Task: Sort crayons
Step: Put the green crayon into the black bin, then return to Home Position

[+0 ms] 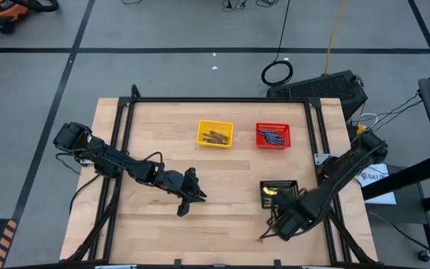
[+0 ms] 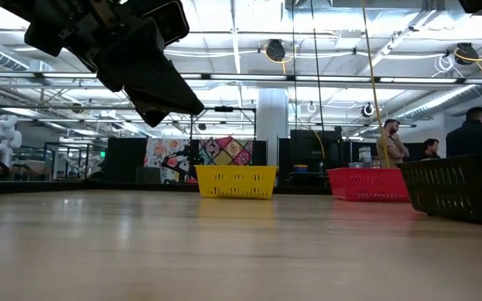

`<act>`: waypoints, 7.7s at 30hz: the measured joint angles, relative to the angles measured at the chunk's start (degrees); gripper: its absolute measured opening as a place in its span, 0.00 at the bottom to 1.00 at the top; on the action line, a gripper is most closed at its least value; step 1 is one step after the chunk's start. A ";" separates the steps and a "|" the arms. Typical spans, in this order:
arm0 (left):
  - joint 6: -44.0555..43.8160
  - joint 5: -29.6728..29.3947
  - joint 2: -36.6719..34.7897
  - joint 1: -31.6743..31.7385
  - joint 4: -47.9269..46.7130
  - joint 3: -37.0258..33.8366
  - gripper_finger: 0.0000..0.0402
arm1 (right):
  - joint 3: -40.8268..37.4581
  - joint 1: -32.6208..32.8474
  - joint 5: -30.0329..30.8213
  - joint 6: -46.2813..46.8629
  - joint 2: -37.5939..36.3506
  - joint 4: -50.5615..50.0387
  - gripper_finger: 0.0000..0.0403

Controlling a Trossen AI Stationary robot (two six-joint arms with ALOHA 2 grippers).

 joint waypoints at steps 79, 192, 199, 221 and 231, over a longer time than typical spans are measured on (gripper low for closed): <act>15.28 6.62 -49.86 -4.17 -23.82 -0.05 0.19 | 1.27 2.99 32.17 -60.64 -29.26 12.36 0.17; 9.04 5.84 -87.72 -5.35 -16.67 -38.43 0.19 | -72.35 25.78 -1.99 -97.23 -74.37 89.81 0.17; 9.03 5.86 -87.71 -5.33 -16.59 -38.45 0.19 | -74.34 25.50 -6.01 -100.65 -82.21 83.42 0.17; 9.03 5.95 -87.71 -5.34 -16.67 -38.45 0.19 | -74.55 23.00 -5.90 -95.56 -91.89 70.14 0.17; 9.03 5.99 -87.71 -5.34 -16.67 -38.45 0.19 | -74.60 21.63 -5.93 -97.61 -91.89 70.19 0.17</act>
